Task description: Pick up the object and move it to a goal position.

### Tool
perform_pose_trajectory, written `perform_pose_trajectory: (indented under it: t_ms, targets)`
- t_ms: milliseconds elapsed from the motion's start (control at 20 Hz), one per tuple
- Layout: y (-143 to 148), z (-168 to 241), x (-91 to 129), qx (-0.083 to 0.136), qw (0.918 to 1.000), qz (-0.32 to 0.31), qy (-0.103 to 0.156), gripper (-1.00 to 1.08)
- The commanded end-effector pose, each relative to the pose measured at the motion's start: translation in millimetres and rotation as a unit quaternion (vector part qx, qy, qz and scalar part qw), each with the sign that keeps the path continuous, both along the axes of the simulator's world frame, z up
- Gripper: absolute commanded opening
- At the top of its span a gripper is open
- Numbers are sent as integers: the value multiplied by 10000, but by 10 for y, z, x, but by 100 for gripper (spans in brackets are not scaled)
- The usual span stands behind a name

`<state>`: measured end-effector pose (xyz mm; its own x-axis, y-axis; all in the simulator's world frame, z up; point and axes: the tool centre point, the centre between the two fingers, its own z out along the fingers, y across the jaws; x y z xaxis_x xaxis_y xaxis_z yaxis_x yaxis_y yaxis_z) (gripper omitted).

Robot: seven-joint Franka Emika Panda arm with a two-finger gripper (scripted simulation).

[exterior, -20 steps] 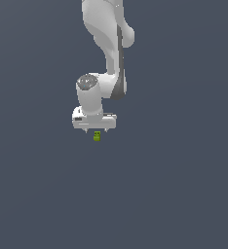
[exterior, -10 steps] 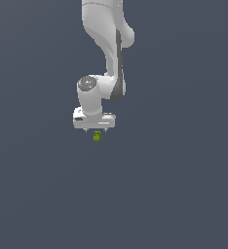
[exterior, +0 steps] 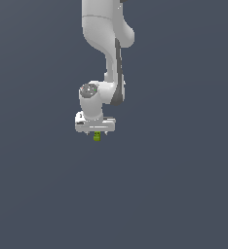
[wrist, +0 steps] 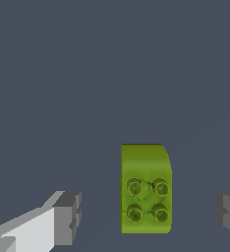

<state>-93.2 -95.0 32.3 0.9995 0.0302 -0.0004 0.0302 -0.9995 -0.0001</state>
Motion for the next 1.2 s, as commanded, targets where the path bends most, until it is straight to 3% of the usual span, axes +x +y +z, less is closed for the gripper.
perform_pose_trajectory:
  t_ms: [0, 300, 350, 1150]
  targets:
    - [1, -105, -3, 0, 10000, 4, -2, 100]
    - [0, -199, 1, 0, 10000, 6, -2, 100]
    - [0, -199, 1, 0, 10000, 6, -2, -100]
    - [-14, -123, 61, 0, 10000, 6, -2, -100]
